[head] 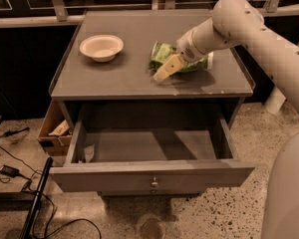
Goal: Place green jalapeno chip bag into top drawer
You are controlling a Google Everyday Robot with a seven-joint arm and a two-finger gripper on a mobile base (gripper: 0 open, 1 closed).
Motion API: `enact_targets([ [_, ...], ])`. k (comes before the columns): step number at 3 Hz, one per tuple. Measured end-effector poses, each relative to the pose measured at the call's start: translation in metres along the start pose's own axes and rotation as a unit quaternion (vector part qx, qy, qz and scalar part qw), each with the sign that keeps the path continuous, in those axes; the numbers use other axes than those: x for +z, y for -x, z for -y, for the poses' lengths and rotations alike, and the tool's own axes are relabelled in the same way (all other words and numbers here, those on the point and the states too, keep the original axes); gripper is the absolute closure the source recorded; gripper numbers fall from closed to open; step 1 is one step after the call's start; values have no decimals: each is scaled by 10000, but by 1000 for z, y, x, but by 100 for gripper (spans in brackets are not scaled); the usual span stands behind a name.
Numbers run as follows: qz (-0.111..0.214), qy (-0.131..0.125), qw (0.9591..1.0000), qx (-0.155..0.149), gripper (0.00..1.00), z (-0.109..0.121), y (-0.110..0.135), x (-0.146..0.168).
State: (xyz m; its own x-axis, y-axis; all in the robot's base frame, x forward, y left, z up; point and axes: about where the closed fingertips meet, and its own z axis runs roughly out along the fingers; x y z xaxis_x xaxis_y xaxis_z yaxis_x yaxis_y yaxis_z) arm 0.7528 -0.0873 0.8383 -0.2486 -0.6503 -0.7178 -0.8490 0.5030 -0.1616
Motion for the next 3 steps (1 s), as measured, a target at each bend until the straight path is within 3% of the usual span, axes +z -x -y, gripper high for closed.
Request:
enact_targets([
  [1,0,1,10000,0,19,0,0,0],
  [3,0,2,10000,0,65,0,0,0],
])
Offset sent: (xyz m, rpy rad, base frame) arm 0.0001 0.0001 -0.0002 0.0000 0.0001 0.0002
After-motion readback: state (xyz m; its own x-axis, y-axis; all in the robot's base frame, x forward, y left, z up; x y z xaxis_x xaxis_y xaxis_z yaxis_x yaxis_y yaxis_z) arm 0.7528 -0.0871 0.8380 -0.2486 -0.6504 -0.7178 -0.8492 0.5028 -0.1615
